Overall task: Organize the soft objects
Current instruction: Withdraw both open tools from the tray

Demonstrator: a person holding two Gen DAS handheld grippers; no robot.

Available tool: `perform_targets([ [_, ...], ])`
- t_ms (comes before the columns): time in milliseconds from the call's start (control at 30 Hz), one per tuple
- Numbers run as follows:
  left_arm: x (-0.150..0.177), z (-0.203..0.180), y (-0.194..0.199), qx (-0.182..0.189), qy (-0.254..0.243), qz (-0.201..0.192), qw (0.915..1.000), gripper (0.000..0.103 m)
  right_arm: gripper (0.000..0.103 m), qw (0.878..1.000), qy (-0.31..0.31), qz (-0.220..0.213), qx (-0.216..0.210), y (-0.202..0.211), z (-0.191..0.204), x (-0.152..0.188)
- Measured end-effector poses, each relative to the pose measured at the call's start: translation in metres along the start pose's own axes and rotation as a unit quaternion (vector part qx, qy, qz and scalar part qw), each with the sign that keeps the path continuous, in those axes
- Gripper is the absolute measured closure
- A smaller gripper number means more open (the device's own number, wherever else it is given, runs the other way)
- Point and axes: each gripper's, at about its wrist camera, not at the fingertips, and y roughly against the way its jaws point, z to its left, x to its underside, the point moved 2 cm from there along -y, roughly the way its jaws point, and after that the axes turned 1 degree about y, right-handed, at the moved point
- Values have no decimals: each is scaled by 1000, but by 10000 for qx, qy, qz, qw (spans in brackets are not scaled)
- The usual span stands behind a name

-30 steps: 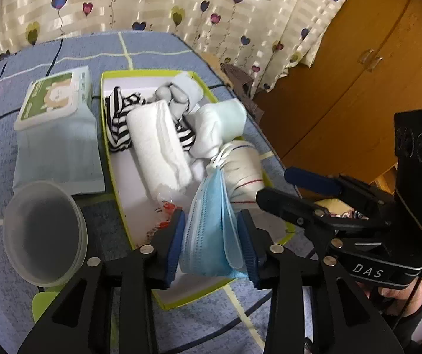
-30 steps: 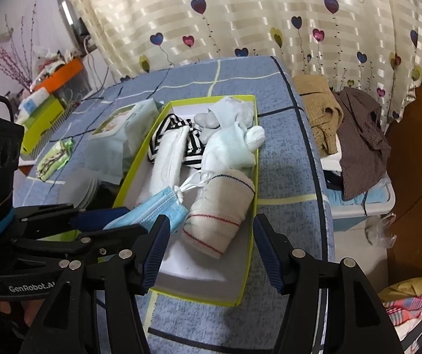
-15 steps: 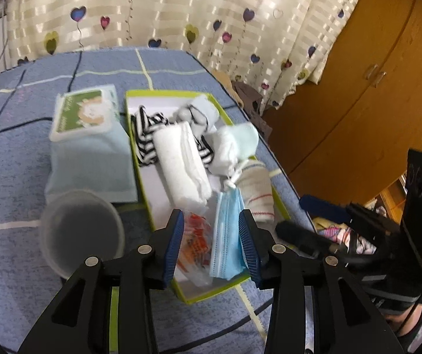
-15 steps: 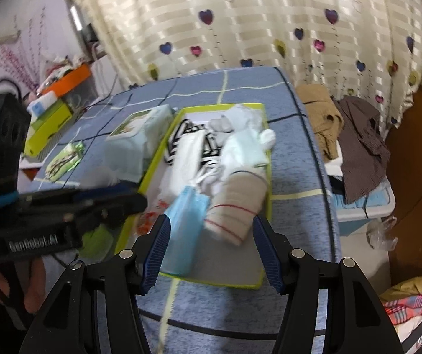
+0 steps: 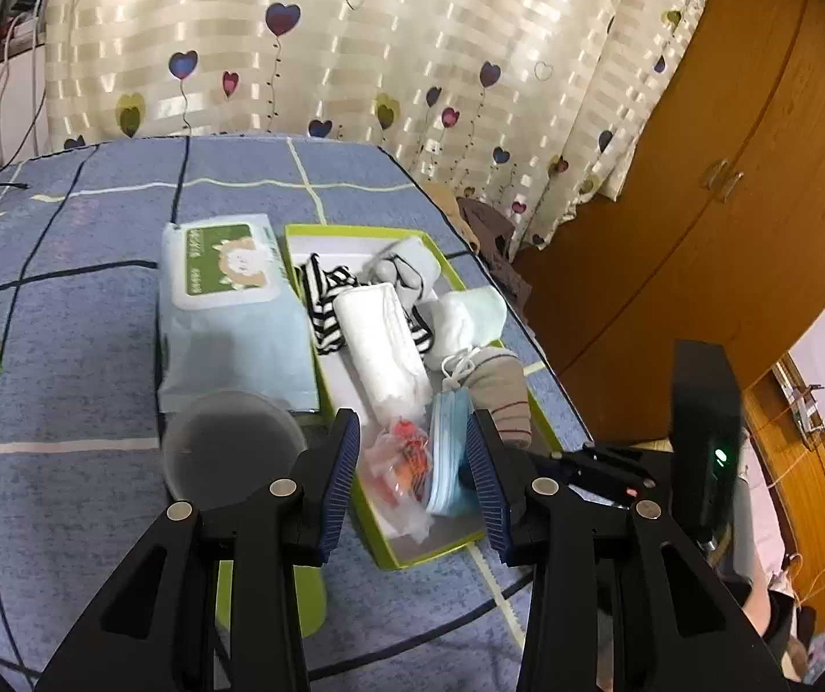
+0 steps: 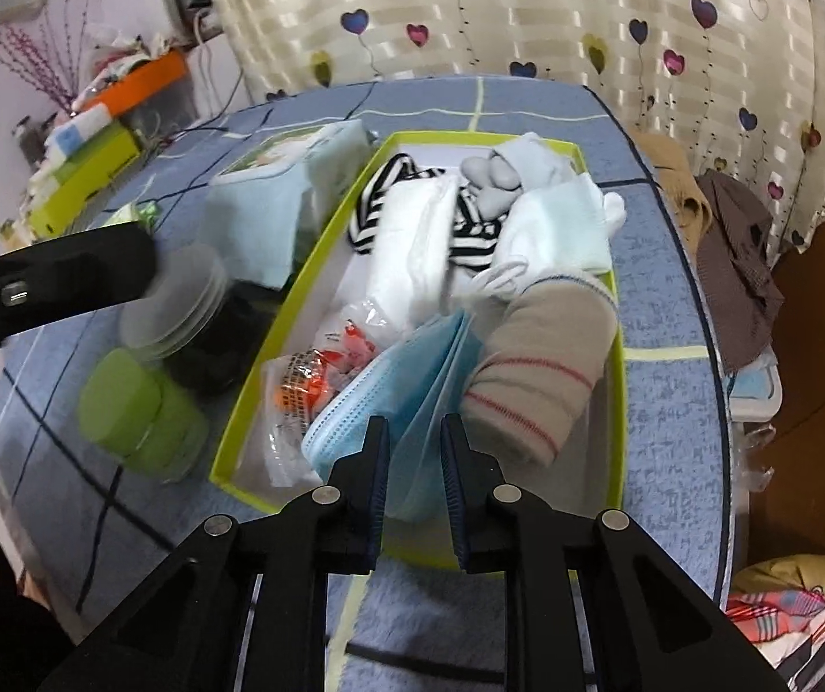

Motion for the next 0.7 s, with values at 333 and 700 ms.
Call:
perform_targets([
  [333, -1, 17, 22, -99, 99, -234, 9996, 63, 86, 9998, -128, -119, 61, -1, -2, -12],
  [700, 10, 32, 48, -157, 31, -464, 9988, 63, 69, 9973, -257, -659, 178, 53, 14, -8],
])
